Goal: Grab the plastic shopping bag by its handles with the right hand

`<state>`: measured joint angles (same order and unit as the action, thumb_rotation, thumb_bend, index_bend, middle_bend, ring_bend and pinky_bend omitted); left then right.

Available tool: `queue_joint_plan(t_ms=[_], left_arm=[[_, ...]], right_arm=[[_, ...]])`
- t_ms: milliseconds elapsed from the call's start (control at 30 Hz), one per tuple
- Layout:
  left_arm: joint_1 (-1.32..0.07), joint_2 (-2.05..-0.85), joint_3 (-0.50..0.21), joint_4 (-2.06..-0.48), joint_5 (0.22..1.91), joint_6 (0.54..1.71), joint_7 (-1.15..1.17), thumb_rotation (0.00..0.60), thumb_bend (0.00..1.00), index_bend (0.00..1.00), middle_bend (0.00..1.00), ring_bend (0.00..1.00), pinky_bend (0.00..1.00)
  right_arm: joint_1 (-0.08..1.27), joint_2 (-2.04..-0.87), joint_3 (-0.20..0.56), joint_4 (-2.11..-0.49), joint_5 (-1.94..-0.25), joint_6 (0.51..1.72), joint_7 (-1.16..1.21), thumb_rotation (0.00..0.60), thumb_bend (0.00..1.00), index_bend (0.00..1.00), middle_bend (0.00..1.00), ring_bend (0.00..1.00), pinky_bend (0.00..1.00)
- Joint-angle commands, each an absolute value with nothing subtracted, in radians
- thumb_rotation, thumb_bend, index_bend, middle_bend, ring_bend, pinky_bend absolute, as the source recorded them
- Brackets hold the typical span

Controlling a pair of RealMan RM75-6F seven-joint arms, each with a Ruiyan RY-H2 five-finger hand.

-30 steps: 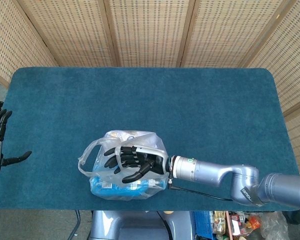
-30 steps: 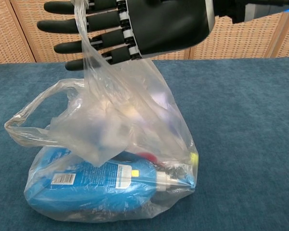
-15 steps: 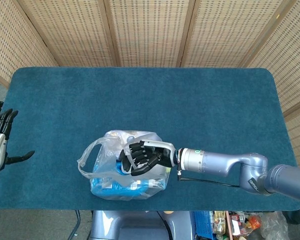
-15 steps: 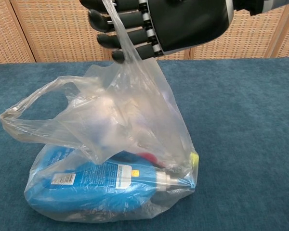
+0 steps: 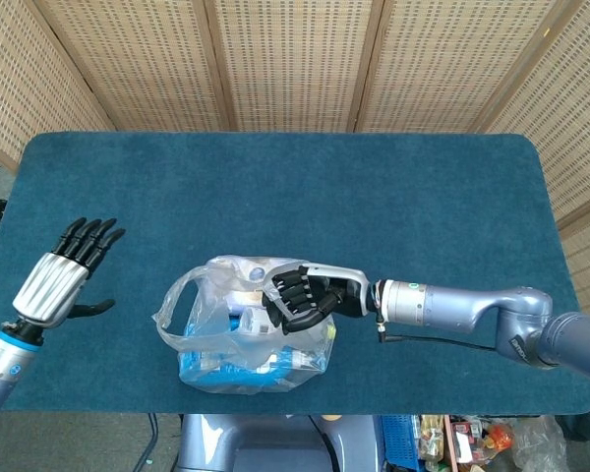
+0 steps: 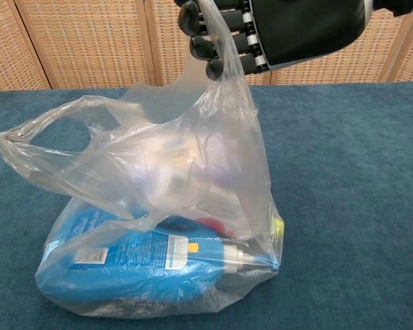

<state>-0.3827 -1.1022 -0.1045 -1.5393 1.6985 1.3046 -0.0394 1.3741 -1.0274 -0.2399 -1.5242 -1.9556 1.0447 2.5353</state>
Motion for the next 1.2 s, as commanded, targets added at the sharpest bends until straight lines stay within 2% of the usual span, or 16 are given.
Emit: queue_joint_plan(t_ms=[33, 133, 300, 567, 800, 933, 1067, 1200], left_arm=[[-0.467, -1.259, -0.032, -1.281, 1.925, 1.416, -0.192, 0.600, 0.07, 0.02, 0.00, 0.00, 0.00], [-0.499, -1.342, -0.017, -1.151, 1.980, 1.474, -0.255, 0.600, 0.07, 0.06, 0.00, 0.00, 0.00], [-0.535, -1.433, -0.009, -1.049, 2.013, 1.534, -0.309, 0.600, 0.07, 0.12, 0.00, 0.00, 0.00], [-0.569, -1.548, -0.014, -0.960, 2.018, 1.629, -0.390, 0.600, 0.09, 0.20, 0.00, 0.00, 0.00], [-0.596, -1.567, -0.017, -0.938, 2.010, 1.653, -0.396, 0.600, 0.15, 0.27, 0.00, 0.00, 0.00], [-0.609, -1.562, -0.015, -0.939, 2.001, 1.650, -0.389, 0.600, 0.19, 0.35, 0.00, 0.00, 0.00], [-0.621, -1.548, -0.001, -0.941, 2.000, 1.643, -0.378, 0.600, 0.28, 0.38, 0.00, 0.00, 0.00], [-0.626, -1.525, 0.014, -0.951, 1.996, 1.645, -0.379, 0.600, 0.30, 0.39, 0.00, 0.00, 0.00]], right_arm=[[1.377, -1.017, -0.254, -1.520, -1.959, 1.056, 2.541, 0.600, 0.06, 0.43, 0.53, 0.46, 0.46], [1.381, -1.014, -0.263, -1.522, -1.953, 1.060, 2.537, 0.600, 0.06, 0.43, 0.53, 0.46, 0.46], [1.385, -1.017, -0.273, -1.526, -1.945, 1.055, 2.524, 0.600, 0.07, 0.43, 0.53, 0.46, 0.46], [1.395, -1.024, -0.286, -1.528, -1.939, 1.043, 2.507, 0.600, 0.07, 0.43, 0.53, 0.46, 0.46], [1.404, -1.019, -0.298, -1.533, -1.938, 1.037, 2.497, 0.600, 0.07, 0.43, 0.53, 0.46, 0.46], [1.411, -1.019, -0.302, -1.540, -1.935, 1.030, 2.488, 0.600, 0.07, 0.43, 0.53, 0.46, 0.46], [1.421, -1.020, -0.306, -1.550, -1.933, 1.019, 2.478, 0.600, 0.07, 0.43, 0.53, 0.46, 0.46], [1.430, -1.020, -0.309, -1.561, -1.923, 1.002, 2.464, 0.600, 0.07, 0.43, 0.53, 0.46, 0.46]])
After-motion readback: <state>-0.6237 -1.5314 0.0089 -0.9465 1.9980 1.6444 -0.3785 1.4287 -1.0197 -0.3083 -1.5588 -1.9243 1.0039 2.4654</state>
